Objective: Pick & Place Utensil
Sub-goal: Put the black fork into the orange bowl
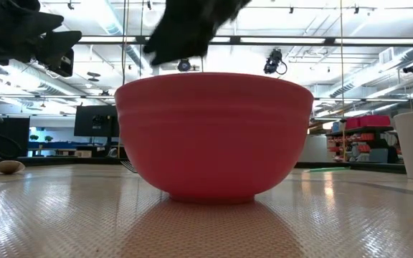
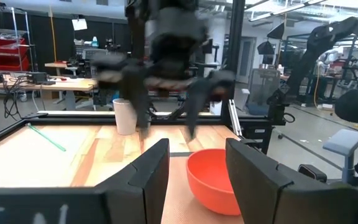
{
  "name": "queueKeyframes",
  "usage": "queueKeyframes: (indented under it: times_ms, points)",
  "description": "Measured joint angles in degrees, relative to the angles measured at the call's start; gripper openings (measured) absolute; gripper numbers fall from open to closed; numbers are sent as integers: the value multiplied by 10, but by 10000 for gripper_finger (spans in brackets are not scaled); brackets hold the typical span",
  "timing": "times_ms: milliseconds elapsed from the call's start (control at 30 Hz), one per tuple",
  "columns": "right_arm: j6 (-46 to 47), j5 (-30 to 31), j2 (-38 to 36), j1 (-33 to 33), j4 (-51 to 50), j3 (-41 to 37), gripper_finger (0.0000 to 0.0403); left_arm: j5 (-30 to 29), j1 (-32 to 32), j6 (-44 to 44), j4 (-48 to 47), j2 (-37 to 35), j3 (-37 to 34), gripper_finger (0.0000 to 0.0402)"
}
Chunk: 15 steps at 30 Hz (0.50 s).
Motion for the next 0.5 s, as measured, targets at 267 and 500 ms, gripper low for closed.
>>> queueKeyframes:
  times_ms: [267, 500]
  points:
    - [61, 11, 84, -61, 25, 11, 214, 0, 0, 0, 1, 0, 0, 163]
    - [56, 49, 162, -68, 14, 55, 192, 0, 0, 0, 1, 0, 0, 163]
